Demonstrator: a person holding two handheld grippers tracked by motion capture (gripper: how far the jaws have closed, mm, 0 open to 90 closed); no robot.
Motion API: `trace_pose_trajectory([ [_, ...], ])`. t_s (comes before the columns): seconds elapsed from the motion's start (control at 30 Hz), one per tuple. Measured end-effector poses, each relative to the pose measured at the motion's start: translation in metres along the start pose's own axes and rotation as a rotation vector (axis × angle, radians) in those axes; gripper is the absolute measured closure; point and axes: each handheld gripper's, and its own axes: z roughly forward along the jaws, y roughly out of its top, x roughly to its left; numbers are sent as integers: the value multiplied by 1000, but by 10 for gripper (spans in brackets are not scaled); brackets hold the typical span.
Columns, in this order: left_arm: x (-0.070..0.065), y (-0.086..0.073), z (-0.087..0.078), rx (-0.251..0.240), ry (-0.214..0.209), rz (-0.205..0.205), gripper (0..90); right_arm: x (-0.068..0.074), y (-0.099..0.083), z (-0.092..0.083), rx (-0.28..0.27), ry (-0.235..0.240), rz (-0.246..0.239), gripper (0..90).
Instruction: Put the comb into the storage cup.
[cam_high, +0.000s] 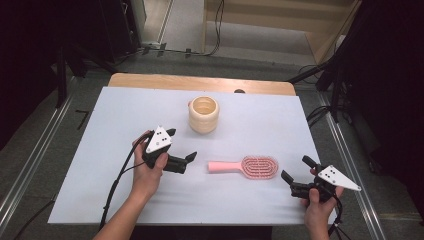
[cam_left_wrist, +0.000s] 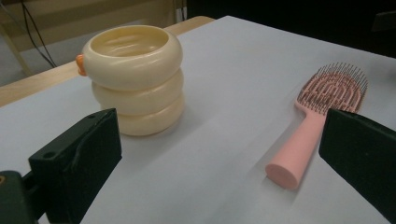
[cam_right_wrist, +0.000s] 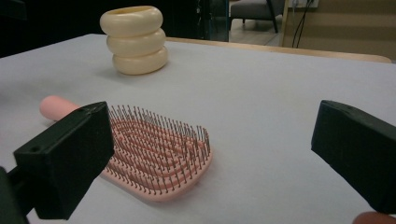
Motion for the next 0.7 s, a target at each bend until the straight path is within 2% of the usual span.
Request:
trace_pose_trajectory([
  [0.17,-4,4,8,11,-20,5,0,0,0,1,6,-1,-3,0],
  [0.2,-6,7,13,19,-28,18,0,0,0,1,8,1,-3,0],
  [0.47,-14,15,29,41,-62,40,0,0,0,2,14,23,-6,0],
  [0.7,-22,21,42,69,-91,51,0,0,0,1,14,15,-6,0],
])
